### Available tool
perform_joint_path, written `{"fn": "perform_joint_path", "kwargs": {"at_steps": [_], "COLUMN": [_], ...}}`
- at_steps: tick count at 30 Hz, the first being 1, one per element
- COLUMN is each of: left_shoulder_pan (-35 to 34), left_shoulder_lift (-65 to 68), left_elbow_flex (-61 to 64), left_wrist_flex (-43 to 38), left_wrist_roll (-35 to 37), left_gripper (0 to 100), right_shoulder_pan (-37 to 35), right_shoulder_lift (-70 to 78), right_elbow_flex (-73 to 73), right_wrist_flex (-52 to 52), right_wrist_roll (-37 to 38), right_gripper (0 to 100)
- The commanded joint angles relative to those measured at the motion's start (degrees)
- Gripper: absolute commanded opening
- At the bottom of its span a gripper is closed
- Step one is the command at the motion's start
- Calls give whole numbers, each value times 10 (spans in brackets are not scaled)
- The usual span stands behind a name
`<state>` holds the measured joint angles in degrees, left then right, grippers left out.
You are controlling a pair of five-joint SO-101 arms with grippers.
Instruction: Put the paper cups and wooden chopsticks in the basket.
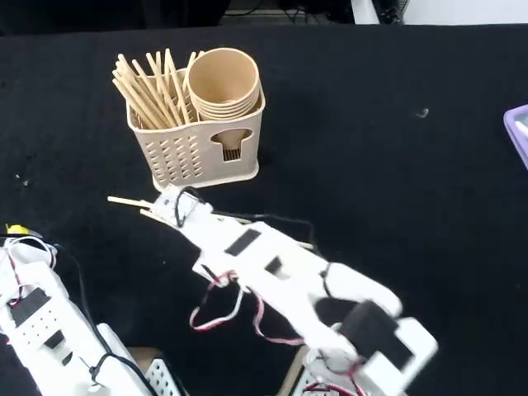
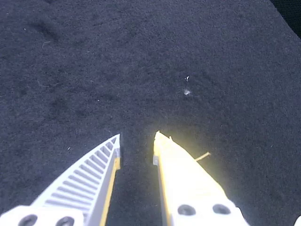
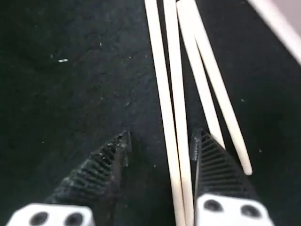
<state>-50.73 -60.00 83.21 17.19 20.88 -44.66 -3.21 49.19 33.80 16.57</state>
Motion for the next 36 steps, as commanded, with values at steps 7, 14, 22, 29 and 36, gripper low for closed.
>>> {"fn": "perform_joint_path", "kwargs": {"at_steps": [7,14,22,29,36], "left_shoulder_pan": [5,5,5,5,5], "left_shoulder_lift": [-10,-10,-10,-10,-10], "left_elbow_flex": [-7,-7,-7,-7,-7], "left_wrist_flex": [-11,-11,-11,-11,-11], "left_wrist_roll": [-6,-6,-6,-6,-6], "left_gripper": [127,127,127,127,127], "right_shoulder_pan": [-5,-5,-8,-57,-65], "right_shoulder_lift": [24,-111,-299,-232,-6], "right_elbow_flex": [-75,-30,43,17,-110], "right_wrist_flex": [66,103,125,89,50], "right_wrist_roll": [19,18,18,18,18], "right_gripper": [8,10,11,202,209]}}
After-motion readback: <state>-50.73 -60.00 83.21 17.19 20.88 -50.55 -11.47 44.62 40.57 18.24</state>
